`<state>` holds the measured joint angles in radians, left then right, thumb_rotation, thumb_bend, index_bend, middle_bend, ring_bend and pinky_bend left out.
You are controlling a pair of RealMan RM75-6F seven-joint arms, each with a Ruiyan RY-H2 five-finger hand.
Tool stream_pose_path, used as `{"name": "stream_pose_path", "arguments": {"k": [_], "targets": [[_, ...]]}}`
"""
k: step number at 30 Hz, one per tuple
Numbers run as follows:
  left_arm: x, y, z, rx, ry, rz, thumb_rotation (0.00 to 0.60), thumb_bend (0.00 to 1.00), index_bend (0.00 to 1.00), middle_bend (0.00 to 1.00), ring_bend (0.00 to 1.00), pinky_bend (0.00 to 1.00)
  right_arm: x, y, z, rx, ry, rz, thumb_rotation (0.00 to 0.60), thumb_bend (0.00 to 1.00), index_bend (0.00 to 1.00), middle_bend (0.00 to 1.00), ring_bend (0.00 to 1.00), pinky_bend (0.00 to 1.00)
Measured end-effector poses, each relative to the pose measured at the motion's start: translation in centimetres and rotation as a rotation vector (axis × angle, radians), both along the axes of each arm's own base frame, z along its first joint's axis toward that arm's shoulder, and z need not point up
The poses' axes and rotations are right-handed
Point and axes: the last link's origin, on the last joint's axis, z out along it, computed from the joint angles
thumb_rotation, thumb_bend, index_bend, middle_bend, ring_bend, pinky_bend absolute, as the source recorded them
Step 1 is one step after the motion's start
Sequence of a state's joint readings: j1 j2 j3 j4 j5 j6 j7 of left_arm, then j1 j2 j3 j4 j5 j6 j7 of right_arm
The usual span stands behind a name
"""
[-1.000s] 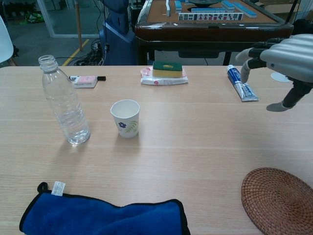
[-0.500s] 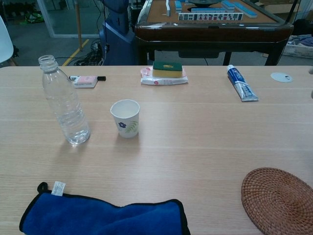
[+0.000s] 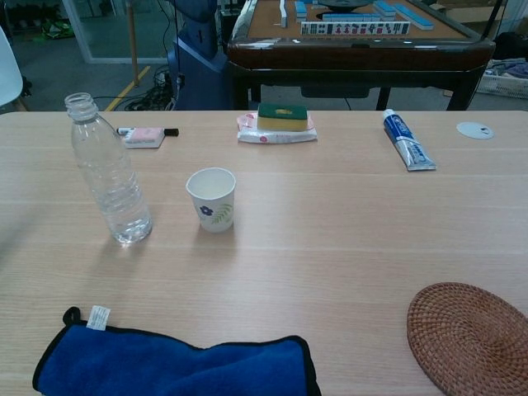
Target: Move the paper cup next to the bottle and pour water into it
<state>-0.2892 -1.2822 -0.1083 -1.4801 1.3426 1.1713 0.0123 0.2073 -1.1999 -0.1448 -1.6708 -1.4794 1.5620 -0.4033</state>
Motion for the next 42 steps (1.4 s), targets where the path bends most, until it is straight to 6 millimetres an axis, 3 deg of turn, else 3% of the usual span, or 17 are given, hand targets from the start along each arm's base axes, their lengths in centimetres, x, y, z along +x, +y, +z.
{"name": "stream_pose_path", "arguments": {"k": [15,42], "targets": [[3.4,3.8,-3.2,-0.033,-0.121,-0.017,0.600,0.06,0.00,0.10,0.16,0.38,0.0,0.4,0.7,0.001,-0.026,0.008,0.600,0.19,0.35,0.10,0.00,0.08],[7.7,6.3,-7.5,-0.103,-0.287,0.081,0.600,0.02,0.00,0.10,0.16,0.36,-0.4,0.1,1.0,0.016,-0.057,-0.009,0.600,0.19,0.37,0.10,0.00,0.08]]}}
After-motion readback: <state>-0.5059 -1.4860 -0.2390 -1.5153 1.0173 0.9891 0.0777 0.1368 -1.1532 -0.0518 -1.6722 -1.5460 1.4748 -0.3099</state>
